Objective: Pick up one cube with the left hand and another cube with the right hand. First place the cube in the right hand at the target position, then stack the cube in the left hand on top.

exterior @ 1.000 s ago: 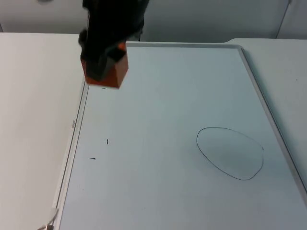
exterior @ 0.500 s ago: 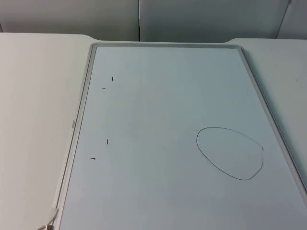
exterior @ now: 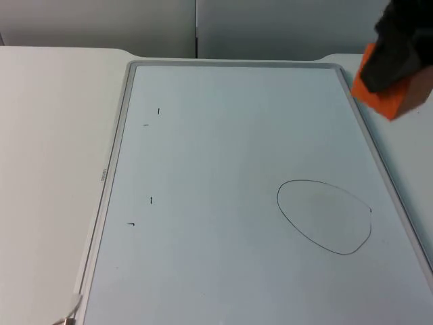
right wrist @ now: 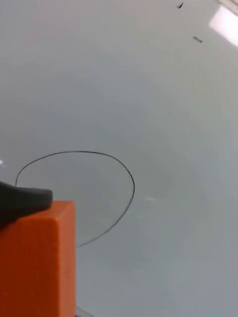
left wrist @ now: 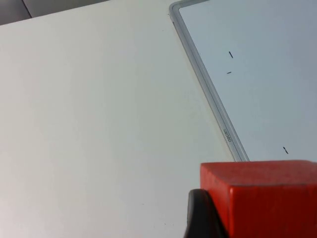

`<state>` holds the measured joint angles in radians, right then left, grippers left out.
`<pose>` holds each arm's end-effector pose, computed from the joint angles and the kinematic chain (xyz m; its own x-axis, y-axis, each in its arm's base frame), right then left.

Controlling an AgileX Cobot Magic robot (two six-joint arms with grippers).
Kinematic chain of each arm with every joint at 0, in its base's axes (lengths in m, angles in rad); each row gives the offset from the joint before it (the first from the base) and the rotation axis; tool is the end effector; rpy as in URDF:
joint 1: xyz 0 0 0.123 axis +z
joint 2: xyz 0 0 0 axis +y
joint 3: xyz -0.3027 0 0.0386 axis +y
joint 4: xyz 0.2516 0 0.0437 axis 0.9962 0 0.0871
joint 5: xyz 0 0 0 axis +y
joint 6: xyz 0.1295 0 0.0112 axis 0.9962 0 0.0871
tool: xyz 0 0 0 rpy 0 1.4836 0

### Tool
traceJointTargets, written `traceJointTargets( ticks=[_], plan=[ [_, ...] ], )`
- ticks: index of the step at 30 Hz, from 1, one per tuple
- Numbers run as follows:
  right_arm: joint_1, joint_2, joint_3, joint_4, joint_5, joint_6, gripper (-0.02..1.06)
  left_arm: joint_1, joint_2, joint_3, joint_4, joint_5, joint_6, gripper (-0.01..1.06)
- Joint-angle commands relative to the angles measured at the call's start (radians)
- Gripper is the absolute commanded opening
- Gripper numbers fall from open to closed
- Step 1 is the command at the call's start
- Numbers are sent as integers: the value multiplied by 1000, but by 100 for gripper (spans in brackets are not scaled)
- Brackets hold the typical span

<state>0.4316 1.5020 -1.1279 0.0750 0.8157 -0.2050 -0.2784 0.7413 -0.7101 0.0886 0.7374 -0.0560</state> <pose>0.2936 0.1430 0.2606 -0.7331 -0.5058 -0.4546 -0.5588 0.8290 -0.0211 0.1526 -0.0356 0.3101 -0.6019 0.1821 -0.7775 0.2357 0.9708 0.0449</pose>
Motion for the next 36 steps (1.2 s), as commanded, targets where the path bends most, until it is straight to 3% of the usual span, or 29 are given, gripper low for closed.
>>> traceJointTargets(
  ticks=[1, 5, 14, 23, 29, 31, 36],
  plan=[
    [-5, -10, 72, 15, -129, 35, 0, -8, -7, 1, 3, -12, -3, 8],
    [-5, -7, 149, 18, -221, 84, 0, -8, -7, 1, 3, -12, -3, 8],
    [-1, 139, 151, 9, -237, 104, 0, -8, -7, 1, 1, -12, -3, 8],
    [53, 277, 151, 0, -352, 136, 0, -8, -7, 1, 1, -12, -3, 8],
    [89, 307, 190, -154, -450, 292, 0, -8, -7, 1, 1, -12, -3, 8],
    [89, 307, 229, -176, -490, 337, 0, -8, -7, 1, 1, -12, -3, 8],
    [89, 307, 287, -166, -595, 339, 0, -8, -7, 1, 1, -12, -3, 8]
  ],
)
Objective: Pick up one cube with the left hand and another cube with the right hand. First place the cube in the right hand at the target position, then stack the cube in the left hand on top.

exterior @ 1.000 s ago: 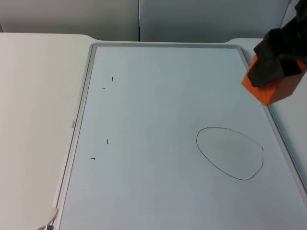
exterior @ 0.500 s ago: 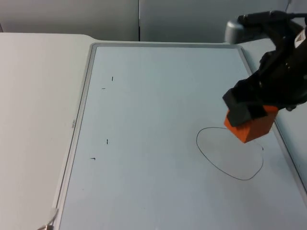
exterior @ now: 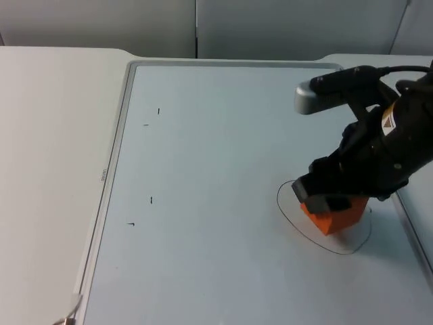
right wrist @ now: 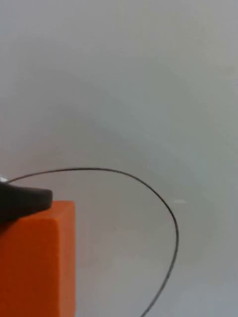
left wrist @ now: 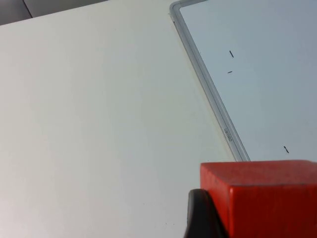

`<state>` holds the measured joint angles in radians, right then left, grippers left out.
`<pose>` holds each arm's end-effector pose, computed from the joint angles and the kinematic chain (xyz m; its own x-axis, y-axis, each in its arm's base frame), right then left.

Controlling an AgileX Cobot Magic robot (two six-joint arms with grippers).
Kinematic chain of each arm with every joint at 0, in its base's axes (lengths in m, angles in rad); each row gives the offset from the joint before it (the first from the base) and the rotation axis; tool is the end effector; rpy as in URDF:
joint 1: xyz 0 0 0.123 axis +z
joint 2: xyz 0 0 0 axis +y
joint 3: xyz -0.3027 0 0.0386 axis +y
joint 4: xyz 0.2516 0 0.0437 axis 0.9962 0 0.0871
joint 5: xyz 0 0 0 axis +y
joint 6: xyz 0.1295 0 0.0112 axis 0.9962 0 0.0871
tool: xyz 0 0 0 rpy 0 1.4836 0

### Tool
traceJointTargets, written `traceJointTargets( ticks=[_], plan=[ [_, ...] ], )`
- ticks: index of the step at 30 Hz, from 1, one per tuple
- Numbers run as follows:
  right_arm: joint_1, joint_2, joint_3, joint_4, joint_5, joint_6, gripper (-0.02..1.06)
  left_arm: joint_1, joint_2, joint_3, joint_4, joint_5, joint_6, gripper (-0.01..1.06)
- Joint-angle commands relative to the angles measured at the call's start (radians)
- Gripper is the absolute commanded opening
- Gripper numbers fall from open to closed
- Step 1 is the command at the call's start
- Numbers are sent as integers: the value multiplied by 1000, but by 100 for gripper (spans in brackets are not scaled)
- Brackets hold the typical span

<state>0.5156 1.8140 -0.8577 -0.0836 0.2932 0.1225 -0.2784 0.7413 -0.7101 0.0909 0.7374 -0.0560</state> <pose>0.2997 0.1663 0.1079 -0.8179 -0.4148 -0.3987 -0.4502 0.8929 -0.0052 0.1527 -0.0354 0.3101 -0.6015 0.1837 -0.7775 0.2355 0.9707 0.0472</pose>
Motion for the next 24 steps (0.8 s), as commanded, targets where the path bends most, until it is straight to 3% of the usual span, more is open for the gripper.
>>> traceJointTargets(
  ticks=[1, 12, 24],
  plan=[
    [5, -5, 17, -5, -76, 14, 0, -8, -7, 1, -1, -12, -3, 8],
    [-68, -5, 17, -11, -97, 34, 0, -8, -7, 1, -1, -12, -3, 8],
    [-58, -5, 17, -23, -83, 34, 0, -8, -7, 1, -1, -12, -3, 8]
  ],
)
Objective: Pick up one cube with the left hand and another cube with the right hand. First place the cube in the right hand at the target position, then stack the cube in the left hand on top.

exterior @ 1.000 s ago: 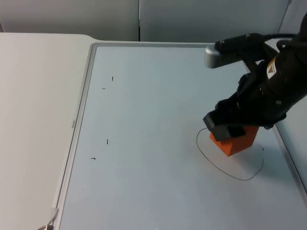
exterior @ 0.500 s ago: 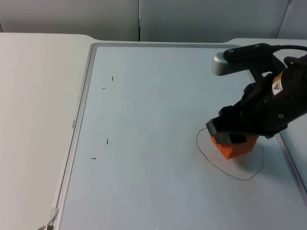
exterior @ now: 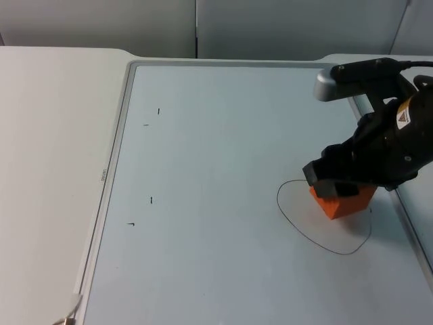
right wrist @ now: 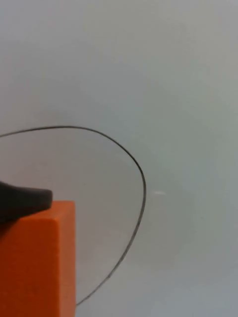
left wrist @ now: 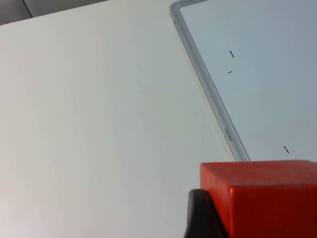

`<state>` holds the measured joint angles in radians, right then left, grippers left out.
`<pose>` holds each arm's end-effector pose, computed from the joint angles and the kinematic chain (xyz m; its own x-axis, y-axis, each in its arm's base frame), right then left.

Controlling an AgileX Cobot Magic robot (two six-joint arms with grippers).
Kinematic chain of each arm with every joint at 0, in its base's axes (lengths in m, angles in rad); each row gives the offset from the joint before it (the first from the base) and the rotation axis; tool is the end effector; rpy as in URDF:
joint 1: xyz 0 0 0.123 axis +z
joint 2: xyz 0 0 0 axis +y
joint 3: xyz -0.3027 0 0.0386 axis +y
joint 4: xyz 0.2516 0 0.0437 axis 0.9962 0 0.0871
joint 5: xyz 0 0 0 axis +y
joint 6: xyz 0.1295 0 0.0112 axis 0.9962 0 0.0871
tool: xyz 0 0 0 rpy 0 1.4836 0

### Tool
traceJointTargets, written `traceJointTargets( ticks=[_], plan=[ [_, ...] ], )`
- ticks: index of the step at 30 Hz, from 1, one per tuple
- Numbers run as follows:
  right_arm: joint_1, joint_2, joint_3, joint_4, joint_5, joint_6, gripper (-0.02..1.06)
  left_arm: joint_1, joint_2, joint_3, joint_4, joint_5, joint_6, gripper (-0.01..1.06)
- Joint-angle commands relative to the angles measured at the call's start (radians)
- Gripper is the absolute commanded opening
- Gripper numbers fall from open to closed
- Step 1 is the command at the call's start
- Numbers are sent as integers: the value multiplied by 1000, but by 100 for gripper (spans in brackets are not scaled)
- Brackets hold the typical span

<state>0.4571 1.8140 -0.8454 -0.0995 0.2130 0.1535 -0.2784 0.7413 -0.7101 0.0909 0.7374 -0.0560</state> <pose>0.3139 0.1513 0.1094 -0.8201 -0.3407 -0.4598 -0.3871 0.9220 0.0072 0.1527 -0.0354 0.3101 -0.6015 0.1837 -0.7775 0.2355 0.9707 0.0472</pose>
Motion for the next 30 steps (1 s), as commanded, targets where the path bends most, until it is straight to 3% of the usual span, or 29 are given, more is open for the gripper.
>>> traceJointTargets(
  ticks=[1, 30],
  plan=[
    [5, -4, 4, -8, -1, 1, 0, -8, -7, 1, -1, -12, -3, 8],
    [34, 27, 4, 6, -9, -3, 0, -8, -7, 1, -5, -12, -3, 8]
  ],
)
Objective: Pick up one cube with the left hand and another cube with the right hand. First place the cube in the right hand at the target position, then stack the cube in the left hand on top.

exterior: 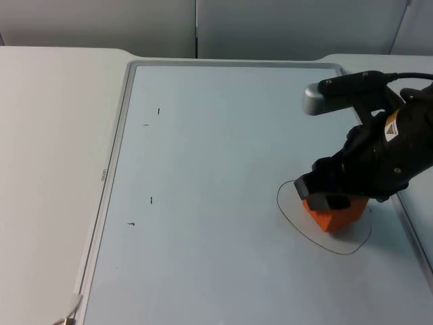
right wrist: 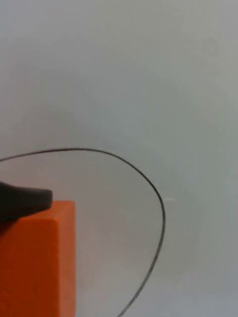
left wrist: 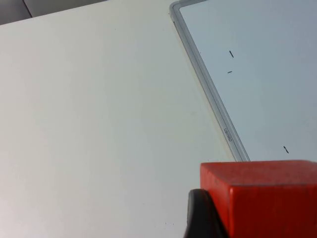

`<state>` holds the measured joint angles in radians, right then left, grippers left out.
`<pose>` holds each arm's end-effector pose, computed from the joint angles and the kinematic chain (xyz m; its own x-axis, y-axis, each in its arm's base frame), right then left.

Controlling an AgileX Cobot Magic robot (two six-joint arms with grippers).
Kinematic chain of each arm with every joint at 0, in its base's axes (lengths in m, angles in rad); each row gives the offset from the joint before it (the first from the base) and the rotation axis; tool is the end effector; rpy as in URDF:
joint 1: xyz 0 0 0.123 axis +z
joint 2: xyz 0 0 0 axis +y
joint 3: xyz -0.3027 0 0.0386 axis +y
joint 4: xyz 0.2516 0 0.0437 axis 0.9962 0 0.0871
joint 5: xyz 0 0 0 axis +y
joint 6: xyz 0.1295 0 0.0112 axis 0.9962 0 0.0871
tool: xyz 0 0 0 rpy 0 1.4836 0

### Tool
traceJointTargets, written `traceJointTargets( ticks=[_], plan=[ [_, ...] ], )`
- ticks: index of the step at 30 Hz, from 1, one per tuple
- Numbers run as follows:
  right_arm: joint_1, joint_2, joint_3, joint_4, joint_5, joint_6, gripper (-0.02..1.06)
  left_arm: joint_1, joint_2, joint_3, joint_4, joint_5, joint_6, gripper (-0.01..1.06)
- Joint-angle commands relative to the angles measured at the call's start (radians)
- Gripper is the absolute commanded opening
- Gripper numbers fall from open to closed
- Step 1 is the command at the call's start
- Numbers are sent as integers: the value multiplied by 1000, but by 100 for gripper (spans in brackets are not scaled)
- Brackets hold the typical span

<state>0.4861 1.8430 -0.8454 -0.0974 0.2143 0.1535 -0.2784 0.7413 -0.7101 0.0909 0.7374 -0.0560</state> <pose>0.3088 0.1601 0.0993 -0.8227 -0.3688 -0.4327 -0.4119 0.9112 0.0066 0.1527 -0.0354 0.3101 -0.6015 0.1837 -0.7775 0.2355 0.9707 0.0472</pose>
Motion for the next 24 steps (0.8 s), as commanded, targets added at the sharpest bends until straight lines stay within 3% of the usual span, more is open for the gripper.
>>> traceJointTargets(
  ticks=[1, 24],
  plan=[
    [5, -2, 4, 4, -10, -3, 0, -8, -7, 1, -5, -12, -3, 8],
    [5, 42, 4, -2, 0, 3, 3, -8, -7, 1, -5, -12, -3, 8]
  ],
)
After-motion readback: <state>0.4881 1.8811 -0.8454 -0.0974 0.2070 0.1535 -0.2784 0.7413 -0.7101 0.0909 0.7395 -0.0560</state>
